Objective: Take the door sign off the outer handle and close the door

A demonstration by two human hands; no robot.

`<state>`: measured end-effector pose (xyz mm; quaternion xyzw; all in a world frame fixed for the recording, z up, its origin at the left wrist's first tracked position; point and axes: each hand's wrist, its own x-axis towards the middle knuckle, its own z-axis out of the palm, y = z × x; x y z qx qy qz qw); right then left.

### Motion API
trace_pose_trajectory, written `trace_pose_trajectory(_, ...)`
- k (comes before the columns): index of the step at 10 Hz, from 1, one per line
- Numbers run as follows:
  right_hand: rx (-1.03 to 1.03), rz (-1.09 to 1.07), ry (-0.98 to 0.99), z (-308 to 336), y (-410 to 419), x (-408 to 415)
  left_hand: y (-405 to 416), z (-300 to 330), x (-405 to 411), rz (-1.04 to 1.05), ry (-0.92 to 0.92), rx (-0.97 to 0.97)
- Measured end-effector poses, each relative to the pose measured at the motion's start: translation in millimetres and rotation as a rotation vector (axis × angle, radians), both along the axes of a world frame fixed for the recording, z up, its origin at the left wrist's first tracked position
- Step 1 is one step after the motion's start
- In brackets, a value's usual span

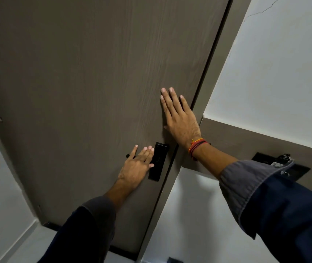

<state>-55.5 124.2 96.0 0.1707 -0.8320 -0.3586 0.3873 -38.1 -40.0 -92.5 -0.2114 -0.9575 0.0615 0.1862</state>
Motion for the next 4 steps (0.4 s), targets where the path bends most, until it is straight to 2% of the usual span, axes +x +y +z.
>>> trace_pose_trajectory(2, -0.139, 0.123, -0.133, 15, 1, 16, -7, 24, 13, -0.077, -0.044, 0.081)
trace_pose_trajectory(3, -0.108, 0.169, -0.103, 40, 12, 25, -15, 64, 9, -0.123, -0.006, 0.169)
trace_pose_trajectory(4, -0.123, 0.175, -0.004, 77, 28, 41, -20, 129, 2, -0.107, 0.203, 0.192)
